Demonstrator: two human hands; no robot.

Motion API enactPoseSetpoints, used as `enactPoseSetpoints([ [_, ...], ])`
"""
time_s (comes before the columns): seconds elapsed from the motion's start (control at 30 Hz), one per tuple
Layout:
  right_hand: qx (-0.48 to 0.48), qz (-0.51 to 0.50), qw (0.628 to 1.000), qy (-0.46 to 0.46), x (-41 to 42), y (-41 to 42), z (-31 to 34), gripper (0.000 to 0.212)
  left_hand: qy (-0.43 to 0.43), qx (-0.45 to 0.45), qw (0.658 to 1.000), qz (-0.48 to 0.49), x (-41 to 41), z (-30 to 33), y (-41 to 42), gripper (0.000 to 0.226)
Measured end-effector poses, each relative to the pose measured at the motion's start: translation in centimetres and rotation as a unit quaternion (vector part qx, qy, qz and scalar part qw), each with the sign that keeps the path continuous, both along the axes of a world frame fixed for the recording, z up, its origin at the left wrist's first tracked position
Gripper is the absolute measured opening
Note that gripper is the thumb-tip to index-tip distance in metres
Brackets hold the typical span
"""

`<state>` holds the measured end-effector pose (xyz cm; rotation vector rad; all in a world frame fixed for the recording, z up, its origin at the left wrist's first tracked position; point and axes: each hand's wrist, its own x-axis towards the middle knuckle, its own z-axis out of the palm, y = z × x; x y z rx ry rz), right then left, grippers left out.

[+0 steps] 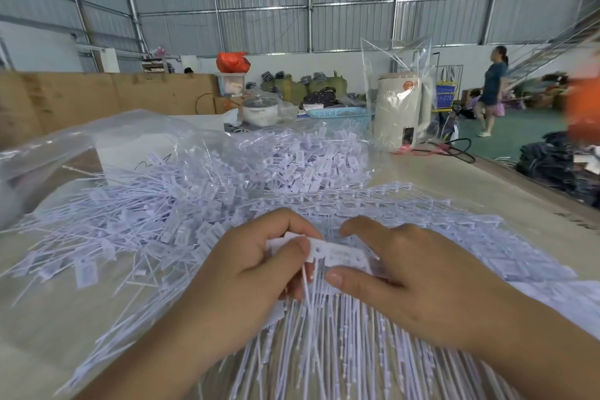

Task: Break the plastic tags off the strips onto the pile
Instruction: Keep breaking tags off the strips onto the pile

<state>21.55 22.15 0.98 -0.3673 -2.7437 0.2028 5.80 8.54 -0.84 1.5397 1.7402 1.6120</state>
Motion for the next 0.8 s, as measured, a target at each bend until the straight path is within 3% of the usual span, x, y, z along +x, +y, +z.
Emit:
enactPoseSetpoints([
  [0.1, 0.008, 0.000, 0.999, 0.032, 0.0, -0.2, 0.0, 0.071, -0.004, -0.005, 1.000, 0.011, 0.4, 0.1, 0.0, 0.016],
  [0.3, 0.046, 0.025, 0.994, 0.092, 0.4, -1.1, 0.6, 0.068, -0.146, -0.016, 0.988, -0.045, 0.1, 0.5, 0.3, 0.008],
  [0.4, 0.058, 0.065, 0.992, 0.086, 0.5, -1.2, 0.7, 0.059, -0.144, -0.040, 0.987, -0.056, -0.1, 0.6, 0.3, 0.010],
  [0.53, -0.011, 0.116, 0.992, 0.042, 0.1, -0.4, 0.4, 0.032, -0.121, -0.060, 0.989, -0.058, -0.2, 0.6, 0.3, 0.012],
  [0.67, -0.092, 0.127, 0.986, 0.065, -0.2, -0.2, -0.1, 0.008, -0.117, -0.047, 0.990, -0.062, -0.1, 0.4, 0.4, 0.011],
  [0.8, -0.097, 0.074, 0.987, 0.102, -0.8, -0.5, -0.6, 0.010, -0.157, 0.008, 0.987, -0.018, 0.5, 0.1, 1.1, 0.012],
])
